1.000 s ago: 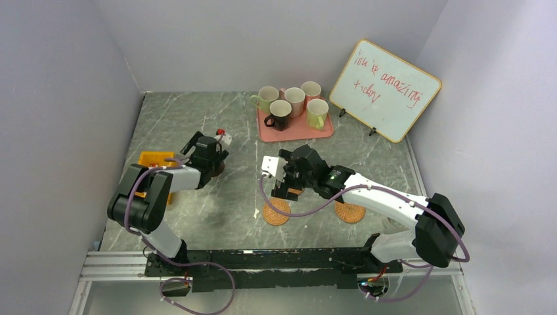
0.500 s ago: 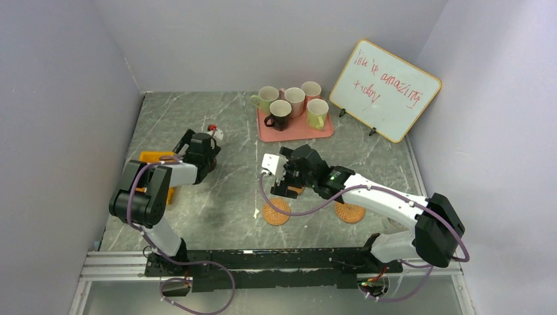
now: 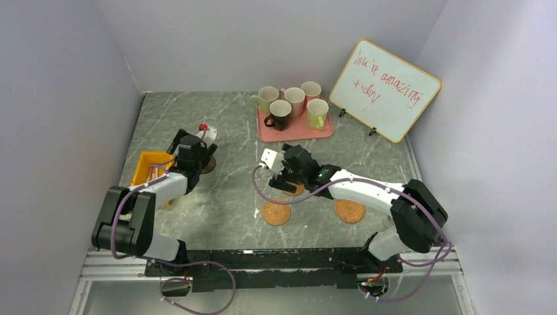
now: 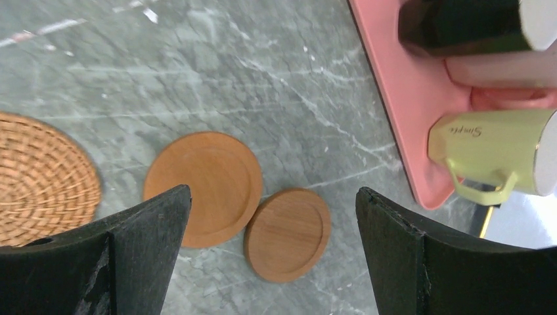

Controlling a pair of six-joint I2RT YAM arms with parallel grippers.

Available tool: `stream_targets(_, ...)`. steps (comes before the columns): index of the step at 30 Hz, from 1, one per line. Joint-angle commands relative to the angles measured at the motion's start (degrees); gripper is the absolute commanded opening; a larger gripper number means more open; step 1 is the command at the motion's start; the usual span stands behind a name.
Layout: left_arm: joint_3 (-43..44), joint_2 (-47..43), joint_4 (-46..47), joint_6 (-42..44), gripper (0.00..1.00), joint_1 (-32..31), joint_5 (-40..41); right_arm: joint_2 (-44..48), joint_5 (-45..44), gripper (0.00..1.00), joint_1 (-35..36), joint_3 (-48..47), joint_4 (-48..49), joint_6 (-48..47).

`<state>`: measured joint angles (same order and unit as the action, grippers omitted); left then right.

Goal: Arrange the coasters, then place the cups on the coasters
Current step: Move the coaster to the center of the board.

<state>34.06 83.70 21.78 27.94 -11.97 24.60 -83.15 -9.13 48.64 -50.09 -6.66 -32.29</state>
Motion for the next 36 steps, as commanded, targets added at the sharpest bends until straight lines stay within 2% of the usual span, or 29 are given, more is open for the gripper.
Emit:
stream_targets(1, -1.4, -4.9, 1.6, -1.8, 0.96, 0.0, -6.2, -2.7, -4.8, 1.00, -1.3, -1.5, 1.5, 1.4)
stream_targets(8, -2.6, -9.0, -0.2, -2.0, 0.96, -0.1, -14.9, -7.6, -6.1, 1.00, -1.4, -2.6, -0.6, 0.9)
stream_targets(18, -6.2, -13.3, 2.3, -1.5, 0.96, -0.3, -19.1, -15.1, -4.6, 1.00, -0.2, -6.0, 1.6, 5.2)
stream_targets(26, -6.7, -14.2, 2.8, -0.9, 0.96, -0.3, -20.1, -25.1, -2.6, 1.00, 1.5, -14.2, 1.1, 9.9)
stream_targets(31, -7.9, -16.4, 3.3, -0.7, 0.96, -0.4, -21.5, -31.1, -9.6, 1.00, 3.0, -24.2, 1.1, 13.7)
stream_targets(33, -8.1, -16.7, 3.1, -0.5, 0.96, -0.4, -22.1, -31.1, -12.4, 1.00, 3.0, -29.0, -2.4, 16.3)
stream_targets(36, -8.1, -16.2, 2.8, -0.5, 0.96, -0.6, -24.0, -25.1, -11.5, 1.00, 2.5, -28.5, -3.2, 16.4)
